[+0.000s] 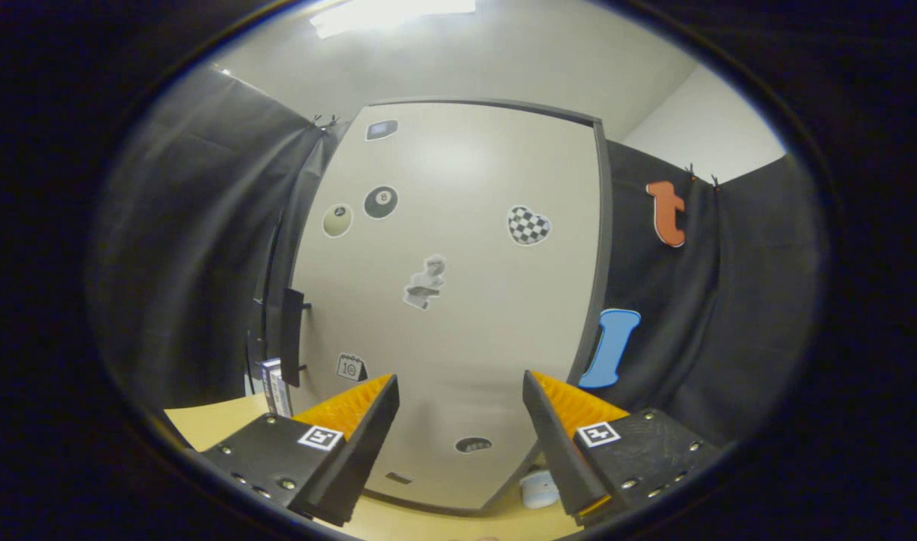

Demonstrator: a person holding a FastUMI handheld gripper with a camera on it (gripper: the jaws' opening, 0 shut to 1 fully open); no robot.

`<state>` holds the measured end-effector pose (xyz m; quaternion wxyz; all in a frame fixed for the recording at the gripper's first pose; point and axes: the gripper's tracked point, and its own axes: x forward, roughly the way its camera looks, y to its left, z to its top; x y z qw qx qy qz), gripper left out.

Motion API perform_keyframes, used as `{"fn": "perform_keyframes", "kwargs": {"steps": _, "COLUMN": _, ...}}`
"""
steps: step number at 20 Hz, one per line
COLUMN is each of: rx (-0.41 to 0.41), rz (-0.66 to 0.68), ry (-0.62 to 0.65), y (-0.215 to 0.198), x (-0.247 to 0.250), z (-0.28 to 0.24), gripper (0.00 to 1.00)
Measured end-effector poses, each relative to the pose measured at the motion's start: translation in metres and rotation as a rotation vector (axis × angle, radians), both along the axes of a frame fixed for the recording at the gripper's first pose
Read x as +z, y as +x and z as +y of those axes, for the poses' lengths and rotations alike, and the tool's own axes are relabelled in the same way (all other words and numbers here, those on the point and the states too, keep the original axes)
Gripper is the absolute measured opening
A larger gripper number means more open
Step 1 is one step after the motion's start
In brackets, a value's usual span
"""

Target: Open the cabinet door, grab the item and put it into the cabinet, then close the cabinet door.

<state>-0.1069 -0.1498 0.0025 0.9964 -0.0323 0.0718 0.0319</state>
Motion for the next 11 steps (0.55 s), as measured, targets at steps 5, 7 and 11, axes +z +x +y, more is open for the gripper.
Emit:
{"fn": "perform_keyframes", "kwargs": {"steps": 5, "rx": -0.018, "rz": 0.025, "ry": 0.013, "y": -0.008, "x": -0.016, "z": -0.048, "gripper": 0.98}}
{"fn": "perform_keyframes", "kwargs": {"steps": 7, "rx": -0.026, "rz": 0.028, "ry": 0.021, "y": -0.012, "x": -0.022, "z": -0.064, "gripper": 0.98}}
{"fn": "perform_keyframes", "kwargs": {"steps": 11, "rx": -0.044, "rz": 0.043, "ry": 0.062, "y": -0.023, "x": -0.044, "z": -0.094, "gripper": 0.98}}
